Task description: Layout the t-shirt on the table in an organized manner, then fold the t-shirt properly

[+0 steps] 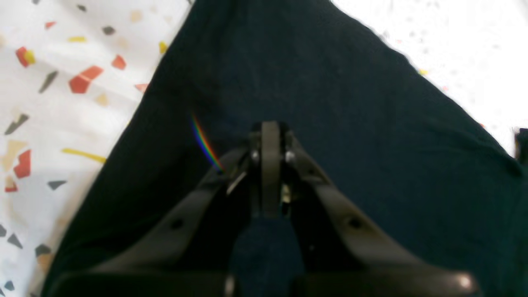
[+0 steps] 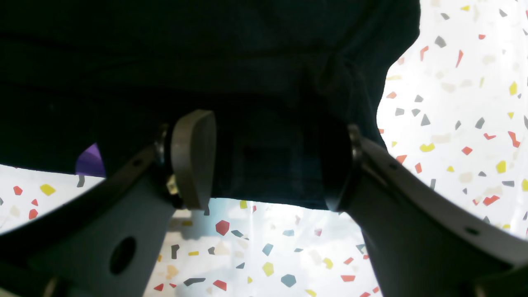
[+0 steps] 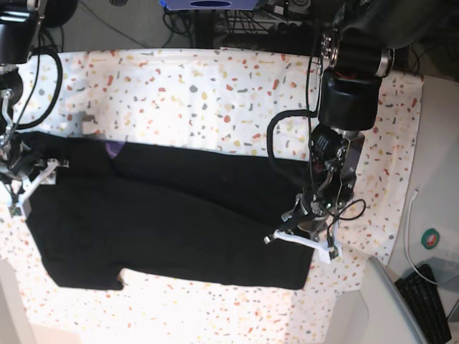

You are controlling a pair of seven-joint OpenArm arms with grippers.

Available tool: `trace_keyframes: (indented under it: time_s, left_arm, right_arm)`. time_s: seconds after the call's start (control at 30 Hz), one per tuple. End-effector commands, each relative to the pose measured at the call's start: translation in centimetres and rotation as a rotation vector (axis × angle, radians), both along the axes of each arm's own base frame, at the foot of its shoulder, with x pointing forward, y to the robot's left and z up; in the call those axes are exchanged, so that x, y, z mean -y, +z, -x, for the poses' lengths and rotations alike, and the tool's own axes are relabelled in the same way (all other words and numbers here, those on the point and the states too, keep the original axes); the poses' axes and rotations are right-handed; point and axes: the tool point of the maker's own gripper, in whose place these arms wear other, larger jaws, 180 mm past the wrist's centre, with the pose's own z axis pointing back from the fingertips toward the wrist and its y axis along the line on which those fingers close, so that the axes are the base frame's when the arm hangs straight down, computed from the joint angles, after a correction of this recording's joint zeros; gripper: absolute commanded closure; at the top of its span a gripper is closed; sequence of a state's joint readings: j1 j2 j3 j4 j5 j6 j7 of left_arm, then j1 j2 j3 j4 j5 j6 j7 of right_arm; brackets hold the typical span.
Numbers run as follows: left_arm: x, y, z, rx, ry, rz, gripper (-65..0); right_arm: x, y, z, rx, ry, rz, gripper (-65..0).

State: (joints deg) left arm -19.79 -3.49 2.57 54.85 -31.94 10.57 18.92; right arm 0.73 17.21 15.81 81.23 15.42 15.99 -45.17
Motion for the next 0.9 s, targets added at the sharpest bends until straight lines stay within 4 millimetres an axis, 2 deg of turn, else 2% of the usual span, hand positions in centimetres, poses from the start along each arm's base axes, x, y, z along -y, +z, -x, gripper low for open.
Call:
trace_keyframes:
  time_s: [0.0, 0.1, 0.17, 0.23, 0.33, 0.47, 0.53, 0.6, 0.67, 0.77, 0.87]
  left_arm:
    - [-0.7, 1.7, -0.5, 0.059, -0.004, -0.016, 0.0]
    - [-0.8, 1.4, 2.0, 0.071, -0.007, -0.022, 0.0]
    - [-2.4, 1.1, 3.7, 0.070, 0.023, -0.028, 0.0]
    - [-2.9, 1.2, 5.0, 0.077, 0.036, -0.027, 0.0]
    - [-1.5, 1.7, 6.4, 0.094, -0.003, -0.029, 0.0]
    - [1.7, 2.0, 7.3, 0.103, -0.091, -0.024, 0.0]
    - [3.5, 1.5, 7.6, 0.090, -0.142, -0.021, 0.0]
    - [4.8, 0.1, 8.2, 0.053, -0.180, -0.024, 0.0]
    - [5.2, -1.8, 8.3, 0.002, -0.199, -0.038, 0.0]
    - [4.0, -4.3, 8.0, -0.067, -0.181, -0.063, 0.0]
    - [3.3, -4.2, 6.8, -0.042, -0.158, -0.083, 0.0]
  right_arm:
    - [0.7, 1.5, -1.1, 0.047, -0.001, 0.018, -36.6]
    - [0.7, 1.2, -0.8, 0.038, -0.001, 0.018, -36.6]
    - [0.7, 1.1, -0.6, 0.035, 0.000, 0.019, -36.6]
    - [0.7, 1.0, -0.4, 0.032, 0.000, 0.019, -36.6]
    - [0.3, 0.7, -0.3, 0.031, 0.000, 0.007, -36.6]
    - [-0.3, 0.5, -0.3, 0.030, 0.002, -0.006, -36.6]
    - [-0.4, 0.5, -0.3, 0.030, 0.002, -0.007, -36.6]
    - [-0.5, 0.4, -0.3, 0.030, 0.002, -0.009, -36.6]
    - [-0.5, 0.4, -0.3, 0.030, 0.002, -0.009, -36.6]
    - [-0.5, 0.4, -0.3, 0.030, 0.002, -0.009, -36.6]
    - [-0.4, 0.5, -0.4, 0.031, 0.002, -0.007, -36.6]
